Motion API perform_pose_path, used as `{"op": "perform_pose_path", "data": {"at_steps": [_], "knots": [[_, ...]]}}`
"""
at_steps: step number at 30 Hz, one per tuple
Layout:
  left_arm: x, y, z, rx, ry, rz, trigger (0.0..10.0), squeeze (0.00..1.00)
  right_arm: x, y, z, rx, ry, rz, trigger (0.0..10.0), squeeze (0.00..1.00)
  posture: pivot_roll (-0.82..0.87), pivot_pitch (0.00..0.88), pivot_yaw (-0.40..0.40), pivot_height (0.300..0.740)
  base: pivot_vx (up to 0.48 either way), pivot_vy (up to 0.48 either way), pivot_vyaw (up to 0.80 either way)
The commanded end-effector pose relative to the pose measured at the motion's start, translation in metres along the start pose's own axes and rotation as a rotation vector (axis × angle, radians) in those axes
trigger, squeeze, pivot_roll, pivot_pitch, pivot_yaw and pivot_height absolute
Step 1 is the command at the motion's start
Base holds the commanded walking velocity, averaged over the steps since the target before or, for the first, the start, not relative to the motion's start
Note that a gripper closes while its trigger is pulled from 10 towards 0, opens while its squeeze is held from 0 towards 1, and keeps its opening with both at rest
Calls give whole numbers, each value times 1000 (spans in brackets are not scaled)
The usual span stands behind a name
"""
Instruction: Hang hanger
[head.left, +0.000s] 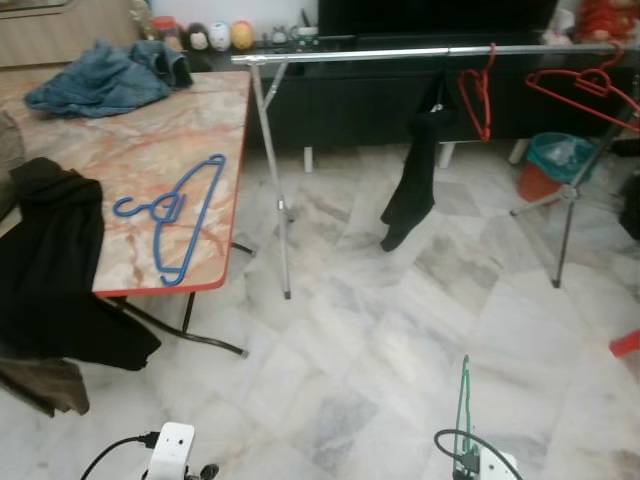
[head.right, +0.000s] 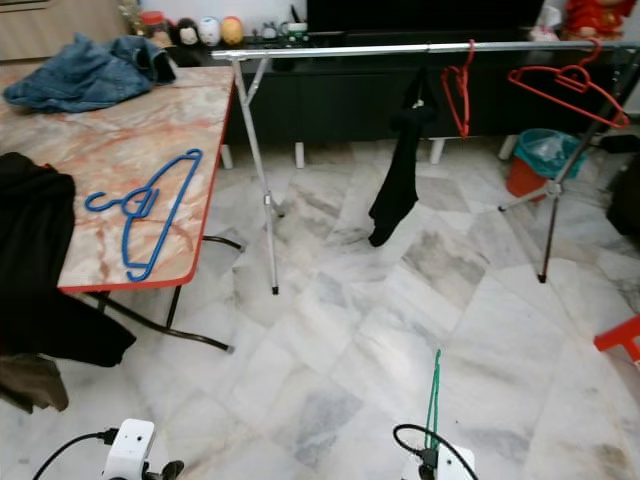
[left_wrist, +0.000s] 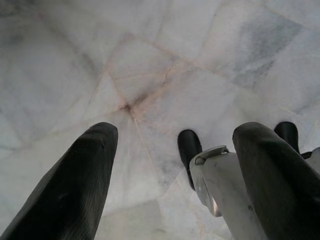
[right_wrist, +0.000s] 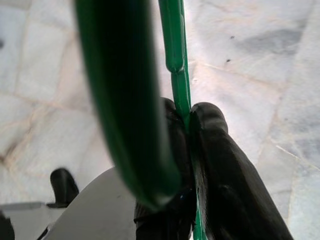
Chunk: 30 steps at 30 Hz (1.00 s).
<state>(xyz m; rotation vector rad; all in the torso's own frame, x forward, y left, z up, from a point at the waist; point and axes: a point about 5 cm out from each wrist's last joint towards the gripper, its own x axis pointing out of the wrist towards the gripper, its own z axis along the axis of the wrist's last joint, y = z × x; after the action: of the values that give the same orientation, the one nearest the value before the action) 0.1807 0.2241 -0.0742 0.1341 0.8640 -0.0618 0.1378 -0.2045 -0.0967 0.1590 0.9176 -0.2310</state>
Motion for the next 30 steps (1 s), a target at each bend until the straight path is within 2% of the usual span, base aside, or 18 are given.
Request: {"op": "perform_pose_path", "data": {"at_steps": [1,9,13,15,16,17,19,21,23,24,26,28,30], "knots": [[0,2,0,-1,3,5,10000,0,-1,1,-2,-15,4,4,10000,0,8,65,13,740,0,0,0],[3,0,20,63,-89,-13,10000,0,2,-3,11,-131,-37,29,10000,0,15,67,10,740,0,0,0],[4,3,33,98,-139,-23,10000,0,3,-26,30,-176,-74,-41,10000,0,13,65,11,740,0,0,0],[4,6,38,133,-161,-27,10000,0,2,-47,45,-221,-91,-99,10000,0,11,65,10,740,0,0,0],[4,6,38,133,-161,-27,10000,0,2,-47,45,-221,-91,-99,10000,0,11,65,10,740,0,0,0],[4,7,41,144,-179,-25,10000,0,2,-52,50,-309,-91,-89,10000,0,9,66,10,740,0,0,0],[4,8,50,191,-224,-22,10000,0,2,-53,59,-452,-97,-18,10000,0,11,67,10,740,0,0,0],[3,8,60,234,-278,-37,10000,0,2,-50,66,-455,-109,70,10000,0,11,68,11,740,0,0,0],[2,8,65,260,-303,-37,10000,0,2,-49,71,-471,-118,97,10000,0,12,68,12,740,0,0,0],[1,9,76,286,-362,-46,10000,0,3,-41,75,-499,-111,227,10000,0,13,69,14,740,0,0,0],[-1,10,83,304,-397,-51,10000,0,3,-37,79,-555,-107,283,10000,0,13,68,14,740,0,0,0],[-1,9,85,311,-407,-54,10000,0,2,-36,80,-558,-110,296,10000,0,15,68,14,740,0,0,0],[-5,3,101,346,-494,-158,10000,0,1,-27,88,-566,-122,433,10000,0,18,68,15,740,0,0,0]]}}
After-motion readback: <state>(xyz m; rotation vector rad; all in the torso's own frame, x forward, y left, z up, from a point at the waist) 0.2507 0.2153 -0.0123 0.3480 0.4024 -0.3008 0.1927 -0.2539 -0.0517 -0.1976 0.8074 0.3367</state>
